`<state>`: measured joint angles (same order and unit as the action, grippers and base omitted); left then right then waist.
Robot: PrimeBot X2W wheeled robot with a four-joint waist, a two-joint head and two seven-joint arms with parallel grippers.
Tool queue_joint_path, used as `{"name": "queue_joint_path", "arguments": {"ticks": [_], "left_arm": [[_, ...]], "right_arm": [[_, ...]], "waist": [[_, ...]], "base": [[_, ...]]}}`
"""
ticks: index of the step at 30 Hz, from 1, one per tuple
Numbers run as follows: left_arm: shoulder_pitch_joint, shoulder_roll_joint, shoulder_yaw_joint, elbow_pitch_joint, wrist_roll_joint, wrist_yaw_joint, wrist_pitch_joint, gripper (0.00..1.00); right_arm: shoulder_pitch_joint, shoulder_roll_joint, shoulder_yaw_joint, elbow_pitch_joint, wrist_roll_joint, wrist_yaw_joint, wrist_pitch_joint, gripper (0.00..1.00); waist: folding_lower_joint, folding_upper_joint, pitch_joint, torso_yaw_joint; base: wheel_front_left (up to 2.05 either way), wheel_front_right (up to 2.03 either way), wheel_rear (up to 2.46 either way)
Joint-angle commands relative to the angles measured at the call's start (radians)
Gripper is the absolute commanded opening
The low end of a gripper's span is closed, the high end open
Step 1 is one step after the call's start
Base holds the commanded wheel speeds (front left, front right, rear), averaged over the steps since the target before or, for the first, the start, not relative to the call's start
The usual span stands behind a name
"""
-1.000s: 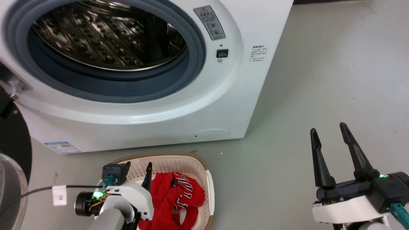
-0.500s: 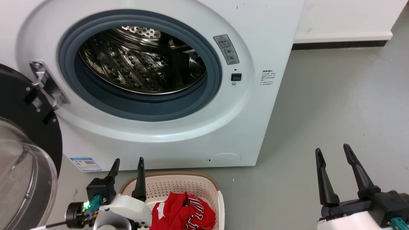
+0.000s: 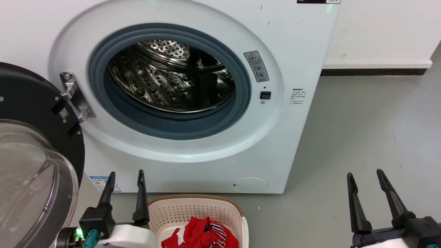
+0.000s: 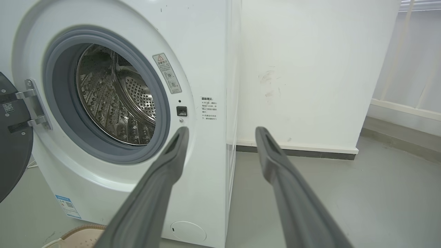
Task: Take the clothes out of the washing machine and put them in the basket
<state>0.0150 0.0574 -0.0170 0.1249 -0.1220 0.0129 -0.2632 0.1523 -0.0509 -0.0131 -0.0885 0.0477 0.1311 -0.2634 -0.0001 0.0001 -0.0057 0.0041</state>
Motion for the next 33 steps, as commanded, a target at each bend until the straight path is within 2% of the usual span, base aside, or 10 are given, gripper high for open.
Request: {"name": "queue_joint_path", "arguments": {"ticks": [1,9,20,33], "left_arm": [[0.014,-0.002,0.003,-0.01,0.01,-0.001,-0.002,1.0],[0.068,-0.007,-0.014,-0.07,0.04,-0.009,-0.002,1.0],[0.1,-0.008,-0.027,-0.06,0.024,0.006,-0.002,1.0],[0.102,-0.008,-0.023,-0.052,0.03,0.003,-0.002,1.0]], "right_arm": [[0.019,0.001,-0.002,0.005,0.004,-0.001,-0.002,1.0],[0.039,0.001,-0.016,0.016,0.013,-0.001,-0.002,1.0],[0.051,0.001,-0.015,0.024,0.023,-0.001,-0.002,1.0],[0.05,0.001,-0.013,0.021,0.028,-0.001,-0.002,1.0]], "waist": [[0.0001,-0.0001,-0.004,0.002],[0.0001,-0.0001,-0.022,0.007],[0.0001,-0.0001,-0.034,-0.004],[0.0001,-0.0001,-0.04,-0.013]], "base": [[0.0,0.0,0.0],[0.0,0.0,0.0],[0.0,0.0,0.0],[0.0,0.0,0.0]]}}
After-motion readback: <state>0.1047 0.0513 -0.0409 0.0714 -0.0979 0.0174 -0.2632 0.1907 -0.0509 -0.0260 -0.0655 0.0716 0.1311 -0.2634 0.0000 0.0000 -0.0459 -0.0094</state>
